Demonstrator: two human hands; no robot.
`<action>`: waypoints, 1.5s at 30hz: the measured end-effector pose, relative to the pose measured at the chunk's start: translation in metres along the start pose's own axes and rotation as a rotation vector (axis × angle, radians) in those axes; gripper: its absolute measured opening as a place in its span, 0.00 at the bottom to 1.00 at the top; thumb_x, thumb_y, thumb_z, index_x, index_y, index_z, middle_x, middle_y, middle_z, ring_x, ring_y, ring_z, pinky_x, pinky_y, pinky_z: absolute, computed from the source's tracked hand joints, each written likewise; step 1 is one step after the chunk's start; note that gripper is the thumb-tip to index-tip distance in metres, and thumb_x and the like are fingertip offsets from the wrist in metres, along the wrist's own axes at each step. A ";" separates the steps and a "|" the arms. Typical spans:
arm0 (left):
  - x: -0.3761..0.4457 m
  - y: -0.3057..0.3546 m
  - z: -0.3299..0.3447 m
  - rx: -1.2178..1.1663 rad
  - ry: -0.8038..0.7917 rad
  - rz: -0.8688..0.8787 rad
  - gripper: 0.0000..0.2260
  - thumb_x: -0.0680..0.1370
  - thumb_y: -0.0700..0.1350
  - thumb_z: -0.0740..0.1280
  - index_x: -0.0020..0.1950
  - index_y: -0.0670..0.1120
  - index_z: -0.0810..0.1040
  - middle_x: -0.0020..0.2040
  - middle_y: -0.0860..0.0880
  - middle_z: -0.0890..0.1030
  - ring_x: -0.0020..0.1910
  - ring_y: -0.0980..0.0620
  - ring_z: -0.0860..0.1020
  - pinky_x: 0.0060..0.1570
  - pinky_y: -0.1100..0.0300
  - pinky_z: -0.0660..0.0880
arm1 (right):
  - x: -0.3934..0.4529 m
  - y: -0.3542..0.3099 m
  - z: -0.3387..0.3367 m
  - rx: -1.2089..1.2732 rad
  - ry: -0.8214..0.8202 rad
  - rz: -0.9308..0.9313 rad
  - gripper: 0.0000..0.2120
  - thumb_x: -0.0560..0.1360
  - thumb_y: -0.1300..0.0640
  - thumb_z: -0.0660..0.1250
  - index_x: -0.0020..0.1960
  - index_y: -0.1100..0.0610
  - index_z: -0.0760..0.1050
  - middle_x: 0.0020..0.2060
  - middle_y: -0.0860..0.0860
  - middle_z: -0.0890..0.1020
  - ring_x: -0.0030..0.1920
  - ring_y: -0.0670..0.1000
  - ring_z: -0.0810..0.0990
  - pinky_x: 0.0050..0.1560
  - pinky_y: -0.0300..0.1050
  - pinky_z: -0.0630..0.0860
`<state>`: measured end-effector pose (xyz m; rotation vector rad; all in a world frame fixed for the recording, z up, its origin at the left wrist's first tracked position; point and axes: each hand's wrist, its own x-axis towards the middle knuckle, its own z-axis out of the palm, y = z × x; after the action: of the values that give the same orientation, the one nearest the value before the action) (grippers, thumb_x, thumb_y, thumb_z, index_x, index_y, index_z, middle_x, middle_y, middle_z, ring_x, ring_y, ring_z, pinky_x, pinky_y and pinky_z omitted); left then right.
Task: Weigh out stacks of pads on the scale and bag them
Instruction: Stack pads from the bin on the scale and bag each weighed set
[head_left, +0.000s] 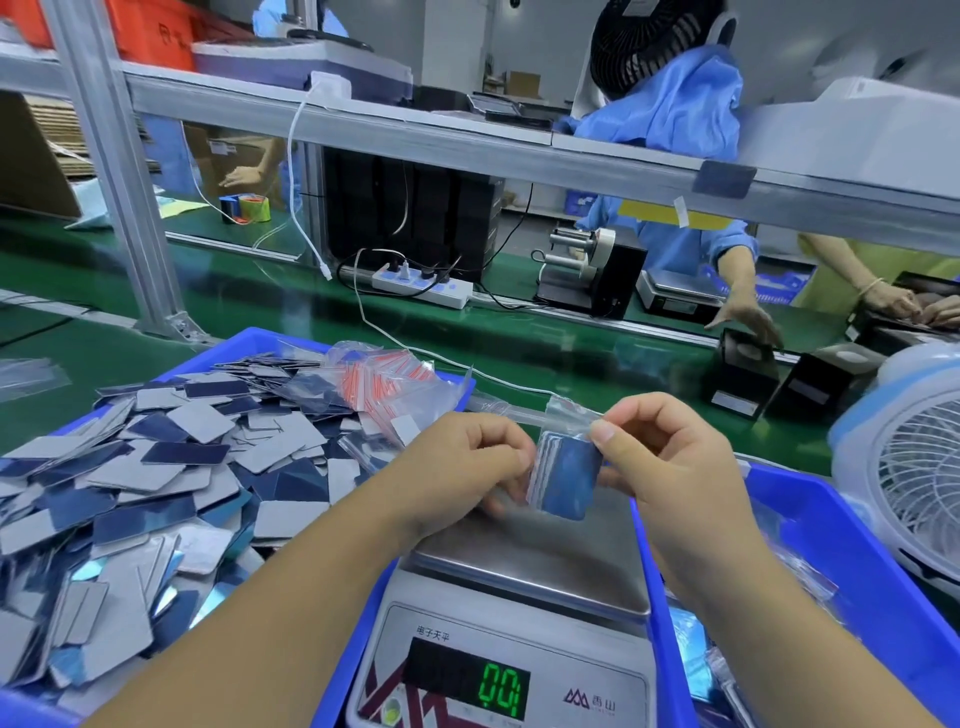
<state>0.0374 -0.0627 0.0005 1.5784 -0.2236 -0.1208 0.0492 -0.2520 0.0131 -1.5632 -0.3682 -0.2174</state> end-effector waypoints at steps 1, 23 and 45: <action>0.002 0.000 0.001 -0.013 0.041 0.006 0.05 0.71 0.49 0.68 0.39 0.51 0.84 0.37 0.49 0.82 0.38 0.53 0.79 0.38 0.60 0.77 | 0.000 0.001 0.000 -0.063 -0.005 -0.036 0.10 0.74 0.65 0.71 0.39 0.51 0.79 0.32 0.47 0.80 0.35 0.45 0.79 0.35 0.39 0.79; 0.005 -0.001 -0.004 -0.233 0.103 -0.021 0.04 0.64 0.45 0.77 0.36 0.49 0.84 0.38 0.51 0.82 0.39 0.57 0.80 0.41 0.64 0.78 | 0.003 0.000 -0.005 -0.060 -0.181 -0.014 0.14 0.75 0.73 0.67 0.44 0.54 0.72 0.34 0.51 0.80 0.35 0.51 0.79 0.40 0.41 0.79; 0.003 -0.001 0.004 0.168 0.057 0.147 0.03 0.69 0.50 0.73 0.39 0.52 0.84 0.41 0.45 0.82 0.42 0.53 0.78 0.51 0.51 0.76 | 0.002 -0.003 -0.006 -0.074 -0.279 0.038 0.16 0.71 0.73 0.70 0.40 0.54 0.70 0.32 0.51 0.81 0.32 0.47 0.77 0.35 0.39 0.75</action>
<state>0.0396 -0.0671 -0.0002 1.7240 -0.3114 0.0591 0.0507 -0.2579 0.0173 -1.6763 -0.5532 0.0181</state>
